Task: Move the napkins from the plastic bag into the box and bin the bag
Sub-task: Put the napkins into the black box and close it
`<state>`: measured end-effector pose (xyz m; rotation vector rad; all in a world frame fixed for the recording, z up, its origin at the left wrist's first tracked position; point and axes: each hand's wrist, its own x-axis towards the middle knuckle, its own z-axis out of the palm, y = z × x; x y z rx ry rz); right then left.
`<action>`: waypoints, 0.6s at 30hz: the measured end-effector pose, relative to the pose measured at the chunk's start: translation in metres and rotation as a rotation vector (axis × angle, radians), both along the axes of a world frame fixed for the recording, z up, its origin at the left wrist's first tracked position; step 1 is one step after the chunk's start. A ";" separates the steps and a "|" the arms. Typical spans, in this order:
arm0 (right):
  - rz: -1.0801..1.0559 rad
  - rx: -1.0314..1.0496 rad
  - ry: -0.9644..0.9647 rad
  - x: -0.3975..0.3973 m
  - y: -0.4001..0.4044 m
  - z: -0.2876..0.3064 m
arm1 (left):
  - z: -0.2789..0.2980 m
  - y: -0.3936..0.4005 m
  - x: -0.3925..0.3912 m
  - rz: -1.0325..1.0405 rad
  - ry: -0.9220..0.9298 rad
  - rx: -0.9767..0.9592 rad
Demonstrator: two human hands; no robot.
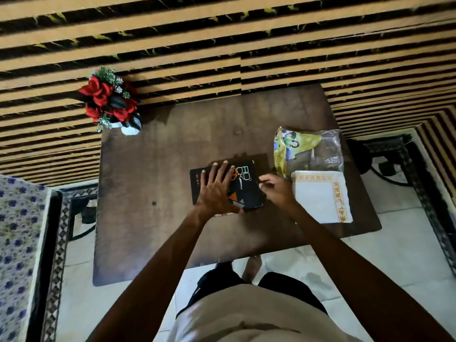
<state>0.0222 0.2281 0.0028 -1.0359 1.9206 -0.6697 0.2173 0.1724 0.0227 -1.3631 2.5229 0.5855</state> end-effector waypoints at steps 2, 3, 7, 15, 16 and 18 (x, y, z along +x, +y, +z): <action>-0.012 0.035 -0.033 0.000 -0.003 0.001 | -0.002 -0.006 -0.002 -0.009 -0.034 0.022; -0.026 0.057 -0.060 0.000 -0.003 0.003 | -0.002 -0.006 -0.001 -0.014 -0.043 0.027; -0.057 0.117 -0.116 0.003 -0.007 0.007 | -0.002 -0.002 0.003 -0.020 -0.042 0.030; -0.108 0.111 0.027 0.000 -0.021 0.021 | 0.002 -0.002 0.004 0.006 -0.001 0.053; -0.107 0.115 0.061 -0.001 -0.022 0.021 | 0.000 -0.003 0.003 0.005 0.003 0.058; -0.028 0.098 0.199 -0.002 -0.026 0.025 | -0.002 0.000 0.006 0.058 0.031 0.044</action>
